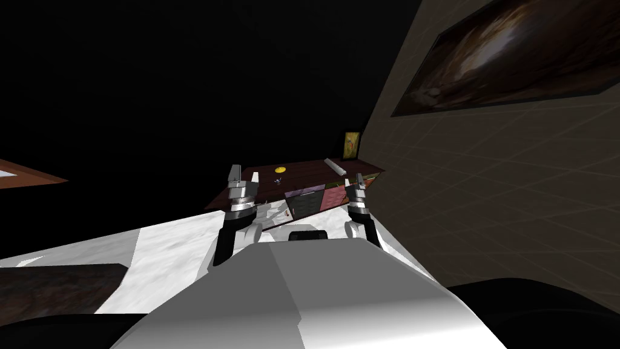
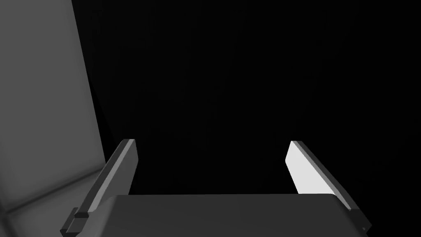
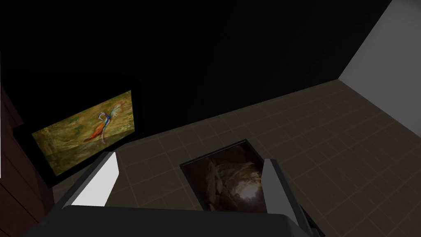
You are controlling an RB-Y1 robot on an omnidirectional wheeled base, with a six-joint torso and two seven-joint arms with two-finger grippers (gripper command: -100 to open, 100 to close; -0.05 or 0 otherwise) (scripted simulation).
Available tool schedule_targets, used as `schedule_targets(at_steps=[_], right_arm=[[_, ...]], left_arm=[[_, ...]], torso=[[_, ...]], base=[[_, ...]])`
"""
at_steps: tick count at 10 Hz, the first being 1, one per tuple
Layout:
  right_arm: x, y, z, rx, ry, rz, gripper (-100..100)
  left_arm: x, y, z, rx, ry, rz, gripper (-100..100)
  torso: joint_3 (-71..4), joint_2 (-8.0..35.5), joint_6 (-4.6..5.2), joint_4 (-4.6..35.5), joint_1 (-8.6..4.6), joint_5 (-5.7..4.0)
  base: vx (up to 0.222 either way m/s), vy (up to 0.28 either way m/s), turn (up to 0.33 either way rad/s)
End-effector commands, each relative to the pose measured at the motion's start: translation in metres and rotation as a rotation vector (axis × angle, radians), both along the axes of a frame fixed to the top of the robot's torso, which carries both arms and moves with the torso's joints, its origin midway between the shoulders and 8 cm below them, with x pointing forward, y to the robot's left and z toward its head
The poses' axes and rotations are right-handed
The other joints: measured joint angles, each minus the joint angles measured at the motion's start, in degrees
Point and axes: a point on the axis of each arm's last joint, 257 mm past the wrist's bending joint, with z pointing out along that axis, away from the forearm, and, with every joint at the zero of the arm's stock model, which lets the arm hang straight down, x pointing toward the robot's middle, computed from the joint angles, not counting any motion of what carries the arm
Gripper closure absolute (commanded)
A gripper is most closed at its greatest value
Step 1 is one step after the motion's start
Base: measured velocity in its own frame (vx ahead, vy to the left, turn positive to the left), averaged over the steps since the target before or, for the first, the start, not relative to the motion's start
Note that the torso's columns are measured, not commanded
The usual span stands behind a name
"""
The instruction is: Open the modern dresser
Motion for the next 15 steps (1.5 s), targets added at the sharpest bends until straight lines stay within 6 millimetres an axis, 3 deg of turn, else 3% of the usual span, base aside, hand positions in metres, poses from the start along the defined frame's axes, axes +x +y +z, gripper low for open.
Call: schedule_targets(at_steps=[1, 9, 10, 12, 15], right_arm=[[0.0, 0.0, 0.0, 0.0, 0.0, 0.0, 0], [0.0, 0.0, 0.0, 0.0, 0.0, 0.0, 0], [0.0, 0.0, -0.004, -0.084, 0.004, -0.02, -100], [0.0, -0.001, -0.006, -0.137, 0.005, -0.04, -100], [-0.001, -0.003, -0.011, -0.247, 0.002, -0.086, -100]], left_arm=[[0.0, 0.0, 0.0, 0.0, 0.0, 0.0, 0], [0.0, 0.0, 0.0, 0.0, 0.0, 0.0, 0], [0.0, 0.0, 0.0, 0.0, 0.0, 0.0, 0], [0.0, 0.0, 0.0, 0.0, 0.0, 0.0, 0], [0.0, 0.0, 0.0, 0.0, 0.0, 0.0, 0]], torso=[[-4.7, 2.3, 0.0, 2.3, 0.0, 0.0], [-70.7, 35.4, 0.0, 35.4, 0.0, 0.0], [-79.2, 39.6, 0.0, 39.6, 0.0, 0.0], [-84.3, 42.0, 0.0, 42.0, 0.03, 0.01], [-84.6, 42.3, 0.0, 42.3, 0.01, 0.01]], base=[[0.0, 0.0, 0.0], [0.0, 0.0, 0.0], [0.027, 0.011, 0.044], [0.032, 0.01, 0.023], [0.039, 0.018, 0.033]])
